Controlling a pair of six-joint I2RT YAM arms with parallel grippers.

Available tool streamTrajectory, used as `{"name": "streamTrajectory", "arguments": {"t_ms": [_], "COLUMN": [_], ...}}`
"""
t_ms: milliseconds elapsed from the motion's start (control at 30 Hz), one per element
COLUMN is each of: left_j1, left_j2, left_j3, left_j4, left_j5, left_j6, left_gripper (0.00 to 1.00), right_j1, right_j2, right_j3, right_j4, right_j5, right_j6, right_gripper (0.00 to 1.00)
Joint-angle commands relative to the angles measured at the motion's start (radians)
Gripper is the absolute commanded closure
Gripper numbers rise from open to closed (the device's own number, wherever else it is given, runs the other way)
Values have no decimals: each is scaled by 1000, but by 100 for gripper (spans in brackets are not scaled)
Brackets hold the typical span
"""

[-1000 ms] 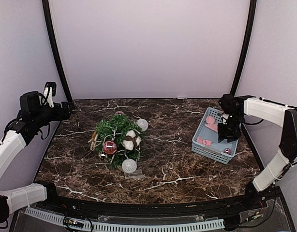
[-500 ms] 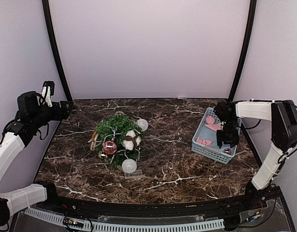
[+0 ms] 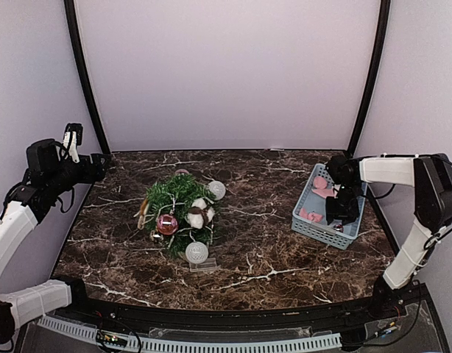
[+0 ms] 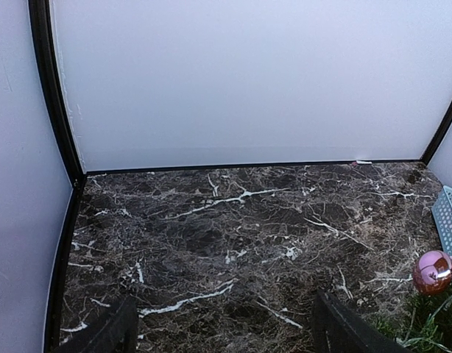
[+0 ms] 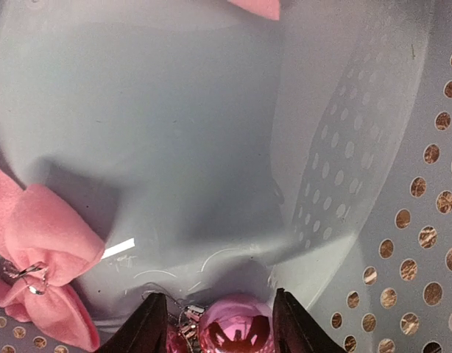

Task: Decorate the small christmas tree
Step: Pick up the ornament bell from the bin.

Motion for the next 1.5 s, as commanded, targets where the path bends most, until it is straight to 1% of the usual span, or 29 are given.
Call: {"name": "streamTrajectory", "arguments": {"t_ms": [0, 233, 300, 367, 400, 667, 833, 1033, 1233, 1300, 1467], "left_j1": [5, 4, 5, 5, 4, 5, 5, 4, 5, 4, 2], "left_j2": [-12, -16, -17, -18, -19, -23, -26, -26, -35, -36, -44], "left_j3": [-6, -6, -6, -6, -6, -8, -8, -9, -11, -7, 18], "left_j4": [27, 29, 29, 29, 29, 29, 29, 28, 31, 37, 59], "left_j5": [-3, 5, 9, 9, 9, 6, 2, -7, -13, 6, 109], "left_j6": [5, 1, 1, 1, 1, 1, 4, 7, 7, 5, -15], "left_gripper": [16, 16, 16, 16, 16, 16, 16, 16, 16, 17, 20], "right_j1": [7, 8, 9, 9, 9, 8, 8, 9, 9, 9, 8], "right_j2": [-45, -86, -81, -74, -71, -57, -55, -65, -159, -204, -318], "right_j3": [-5, -26, -34, -49, -56, -79, -87, -88, -33, -7, 47], "right_j4": [7, -44, -50, -41, -36, -5, 19, 28, 5, 3, 28], "right_j5": [-7, 93, 92, 72, 61, 47, 34, 39, 55, 55, 22], "right_j6": [11, 27, 30, 30, 30, 32, 34, 33, 30, 24, -12], "right_gripper": [50, 43, 46, 52, 53, 54, 62, 66, 69, 69, 69]}}
